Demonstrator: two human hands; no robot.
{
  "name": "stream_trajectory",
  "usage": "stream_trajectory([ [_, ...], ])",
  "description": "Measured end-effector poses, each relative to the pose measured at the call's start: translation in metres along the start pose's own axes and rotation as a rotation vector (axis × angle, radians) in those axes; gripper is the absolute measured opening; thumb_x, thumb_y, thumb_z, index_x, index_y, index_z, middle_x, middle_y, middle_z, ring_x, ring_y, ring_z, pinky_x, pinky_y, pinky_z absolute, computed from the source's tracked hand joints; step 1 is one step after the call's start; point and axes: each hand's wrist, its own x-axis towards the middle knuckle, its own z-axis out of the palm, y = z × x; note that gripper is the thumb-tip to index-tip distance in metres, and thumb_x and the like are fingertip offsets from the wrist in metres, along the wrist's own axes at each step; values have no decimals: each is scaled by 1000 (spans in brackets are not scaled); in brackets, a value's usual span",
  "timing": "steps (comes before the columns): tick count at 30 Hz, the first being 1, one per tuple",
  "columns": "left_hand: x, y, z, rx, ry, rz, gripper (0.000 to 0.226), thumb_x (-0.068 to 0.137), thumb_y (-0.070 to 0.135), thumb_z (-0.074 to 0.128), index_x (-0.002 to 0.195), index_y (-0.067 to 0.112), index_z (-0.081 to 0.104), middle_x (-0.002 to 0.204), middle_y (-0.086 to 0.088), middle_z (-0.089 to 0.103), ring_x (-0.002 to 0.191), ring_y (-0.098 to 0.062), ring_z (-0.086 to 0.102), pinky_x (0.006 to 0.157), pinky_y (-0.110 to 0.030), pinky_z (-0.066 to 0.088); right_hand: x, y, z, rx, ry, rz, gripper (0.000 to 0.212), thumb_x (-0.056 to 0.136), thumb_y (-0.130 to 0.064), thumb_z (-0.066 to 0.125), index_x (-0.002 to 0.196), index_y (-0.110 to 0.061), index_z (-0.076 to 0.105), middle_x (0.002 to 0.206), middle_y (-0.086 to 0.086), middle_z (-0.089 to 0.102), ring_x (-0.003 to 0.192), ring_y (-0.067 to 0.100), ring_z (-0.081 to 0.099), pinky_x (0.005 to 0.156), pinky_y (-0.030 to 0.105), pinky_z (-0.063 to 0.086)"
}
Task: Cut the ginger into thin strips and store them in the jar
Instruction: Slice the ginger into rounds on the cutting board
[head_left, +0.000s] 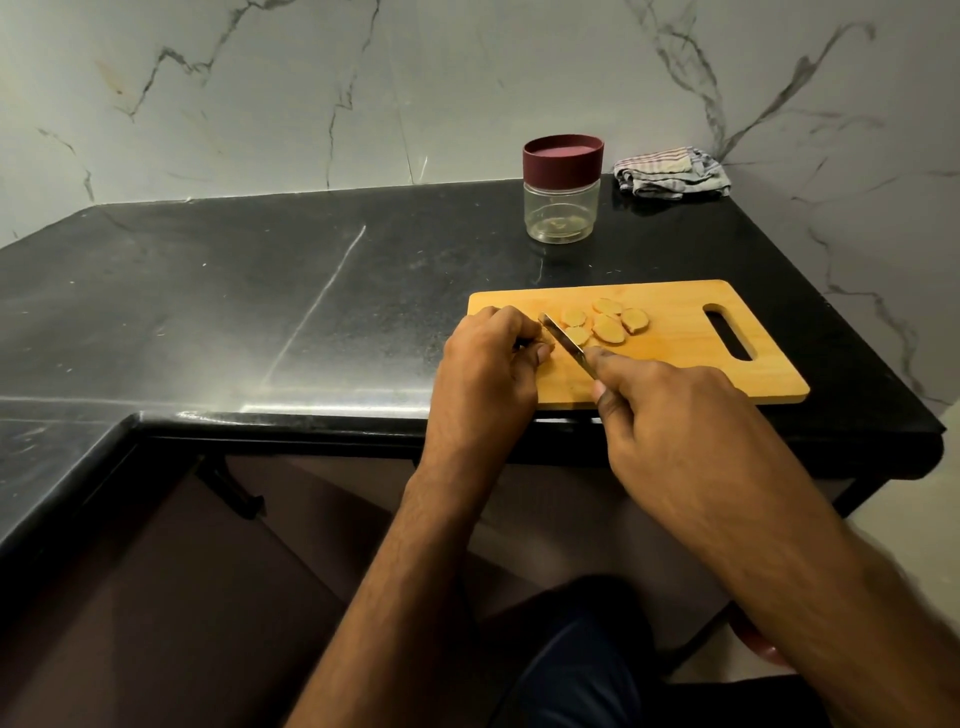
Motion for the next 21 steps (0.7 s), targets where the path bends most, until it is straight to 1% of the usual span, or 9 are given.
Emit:
stream_trajectory([
  [3, 1, -1, 0, 13, -18, 7, 4, 91, 10, 70, 92, 14, 68, 93, 4, 64, 89, -14, 58, 69, -19, 43, 0, 0, -1, -11, 1, -5, 42, 101, -33, 37, 143, -38, 36, 82, -8, 49, 68, 7, 44, 49, 15, 31],
  [7, 1, 0, -1, 17, -32, 13, 5, 91, 10, 70, 94, 14, 68, 95, 4, 64, 91, -13, 58, 70, -15, 42, 0, 0, -1, -10, 8, -13, 42, 102, -34, 36, 144, -38, 35, 87, -7, 54, 75, 8, 48, 52, 19, 36],
  [12, 2, 0, -2, 2, -47, 18, 6, 91, 10, 69, 91, 15, 66, 93, 4, 64, 91, -14, 58, 72, -24, 47, -1, 0, -1, -7, 19, -18, 44, 102, -33, 36, 145, -39, 33, 85, -8, 53, 70, 7, 46, 50, 14, 32],
  [16, 2, -1, -2, 8, -59, 24, 6, 91, 9, 68, 91, 13, 64, 94, 3, 63, 92, -16, 57, 73, -33, 51, -1, 0, 0, -5, 29, -14, 43, 101, -33, 37, 144, -39, 34, 86, -8, 55, 71, 8, 49, 52, 16, 36],
  [19, 1, -1, -2, 9, -51, 29, 4, 92, 9, 68, 91, 12, 65, 94, 2, 63, 92, -17, 57, 73, -35, 51, 1, 0, 2, -6, 24, -9, 43, 101, -34, 36, 144, -39, 33, 88, -7, 56, 73, 9, 50, 53, 17, 38],
  [21, 2, -1, -1, 5, -50, 32, 5, 91, 8, 68, 90, 11, 65, 93, 2, 63, 92, -17, 57, 73, -34, 50, 2, 0, 1, -4, 14, -14, 43, 101, -34, 36, 144, -40, 33, 89, -7, 55, 73, 8, 49, 51, 16, 35],
])
